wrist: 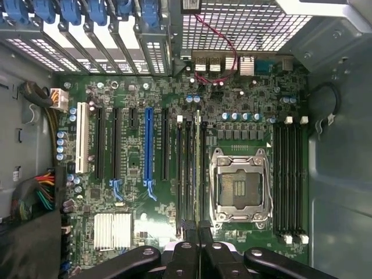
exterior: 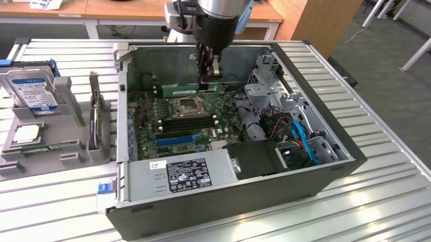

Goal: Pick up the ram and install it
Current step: 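Insert the ram into the slot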

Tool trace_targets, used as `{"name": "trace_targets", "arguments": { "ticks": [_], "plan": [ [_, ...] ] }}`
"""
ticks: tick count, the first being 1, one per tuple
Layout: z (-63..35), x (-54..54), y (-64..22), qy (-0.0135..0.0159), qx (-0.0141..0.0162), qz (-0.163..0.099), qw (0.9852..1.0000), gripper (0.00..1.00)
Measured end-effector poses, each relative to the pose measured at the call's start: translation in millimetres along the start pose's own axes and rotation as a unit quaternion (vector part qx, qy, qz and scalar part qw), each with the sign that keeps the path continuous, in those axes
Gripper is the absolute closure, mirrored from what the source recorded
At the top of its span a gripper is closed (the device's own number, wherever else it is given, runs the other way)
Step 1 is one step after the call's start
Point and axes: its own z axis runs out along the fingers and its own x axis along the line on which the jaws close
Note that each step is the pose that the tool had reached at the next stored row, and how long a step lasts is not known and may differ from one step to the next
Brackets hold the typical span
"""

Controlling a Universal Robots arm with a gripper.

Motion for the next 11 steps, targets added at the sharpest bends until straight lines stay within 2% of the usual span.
{"name": "trace_targets", "arguments": {
  "ticks": [11],
  "plan": [
    [8.3, 0.2, -0.4, 0.0, 0.0, 0.0, 1.0, 0.88]
  ]
}}
